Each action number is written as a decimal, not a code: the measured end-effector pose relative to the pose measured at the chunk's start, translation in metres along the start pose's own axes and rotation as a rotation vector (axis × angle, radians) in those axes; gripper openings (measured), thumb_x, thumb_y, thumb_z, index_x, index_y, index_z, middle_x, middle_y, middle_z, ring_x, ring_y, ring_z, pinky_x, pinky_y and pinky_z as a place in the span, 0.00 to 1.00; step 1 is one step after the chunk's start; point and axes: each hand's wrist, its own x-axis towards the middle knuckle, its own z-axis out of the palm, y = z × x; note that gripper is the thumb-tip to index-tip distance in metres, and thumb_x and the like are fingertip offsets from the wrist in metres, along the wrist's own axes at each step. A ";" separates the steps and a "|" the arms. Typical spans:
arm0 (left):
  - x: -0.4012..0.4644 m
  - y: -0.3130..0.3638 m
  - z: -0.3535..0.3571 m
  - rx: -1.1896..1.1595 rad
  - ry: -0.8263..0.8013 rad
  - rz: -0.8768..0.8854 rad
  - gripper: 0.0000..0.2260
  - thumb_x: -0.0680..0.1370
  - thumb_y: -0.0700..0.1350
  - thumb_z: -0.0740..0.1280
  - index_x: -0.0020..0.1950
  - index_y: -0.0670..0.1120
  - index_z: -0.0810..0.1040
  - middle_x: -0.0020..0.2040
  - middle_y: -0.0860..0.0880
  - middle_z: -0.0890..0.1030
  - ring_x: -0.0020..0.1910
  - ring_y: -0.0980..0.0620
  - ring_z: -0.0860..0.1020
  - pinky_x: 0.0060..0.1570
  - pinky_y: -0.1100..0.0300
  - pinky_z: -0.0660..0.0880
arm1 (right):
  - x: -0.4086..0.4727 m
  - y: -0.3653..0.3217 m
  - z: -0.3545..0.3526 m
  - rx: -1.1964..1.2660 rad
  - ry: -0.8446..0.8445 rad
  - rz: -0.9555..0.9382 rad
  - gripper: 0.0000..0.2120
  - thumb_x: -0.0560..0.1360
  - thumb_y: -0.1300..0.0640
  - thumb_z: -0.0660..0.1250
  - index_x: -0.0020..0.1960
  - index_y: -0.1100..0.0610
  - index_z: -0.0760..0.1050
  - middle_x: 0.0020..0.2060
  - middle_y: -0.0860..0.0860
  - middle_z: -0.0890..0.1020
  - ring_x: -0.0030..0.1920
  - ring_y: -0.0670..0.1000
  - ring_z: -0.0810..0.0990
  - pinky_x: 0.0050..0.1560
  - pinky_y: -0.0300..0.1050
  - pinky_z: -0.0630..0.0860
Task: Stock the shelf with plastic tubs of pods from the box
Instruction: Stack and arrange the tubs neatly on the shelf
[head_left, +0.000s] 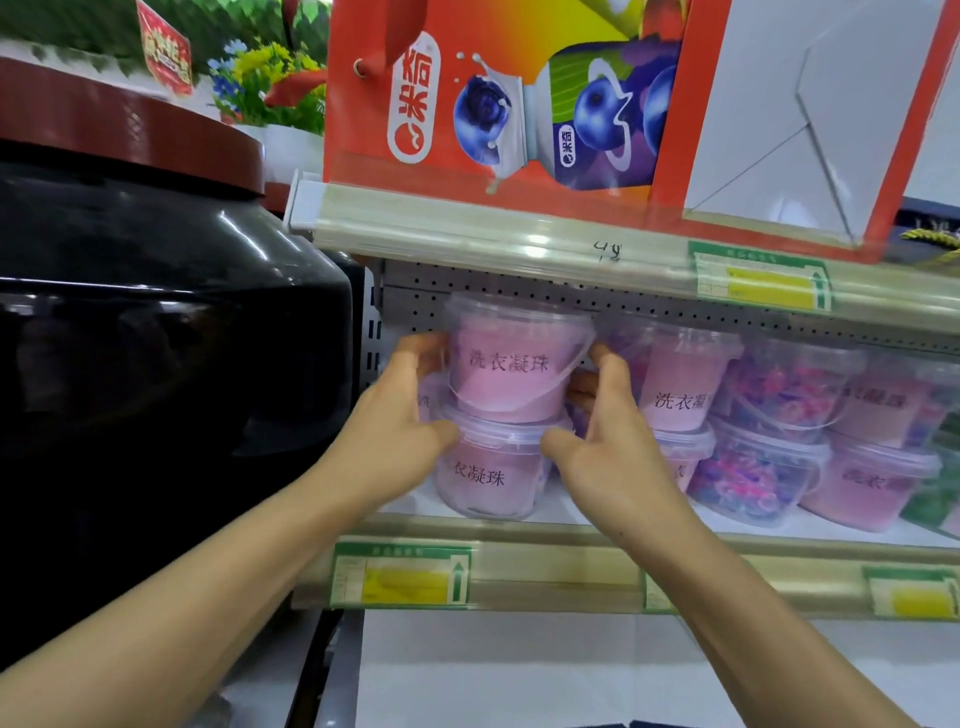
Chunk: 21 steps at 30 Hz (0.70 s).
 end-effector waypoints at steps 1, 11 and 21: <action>0.003 -0.002 -0.003 -0.043 -0.044 -0.028 0.33 0.66 0.38 0.70 0.68 0.55 0.63 0.62 0.61 0.73 0.62 0.63 0.72 0.58 0.61 0.72 | -0.004 0.000 0.001 -0.036 0.000 -0.028 0.38 0.67 0.60 0.64 0.73 0.49 0.51 0.66 0.50 0.68 0.65 0.50 0.70 0.66 0.52 0.68; -0.012 -0.012 -0.005 -0.002 -0.146 -0.038 0.35 0.68 0.33 0.65 0.70 0.57 0.60 0.64 0.63 0.70 0.64 0.70 0.67 0.53 0.70 0.66 | -0.003 0.008 0.008 -0.059 -0.014 -0.040 0.37 0.72 0.58 0.68 0.74 0.53 0.51 0.71 0.49 0.66 0.69 0.49 0.67 0.67 0.51 0.66; -0.021 -0.005 -0.007 0.078 -0.148 -0.046 0.35 0.64 0.42 0.65 0.69 0.61 0.59 0.65 0.65 0.68 0.66 0.67 0.66 0.63 0.62 0.63 | 0.003 0.019 0.006 0.065 -0.027 -0.015 0.34 0.65 0.53 0.65 0.70 0.48 0.58 0.65 0.45 0.72 0.64 0.44 0.71 0.67 0.51 0.68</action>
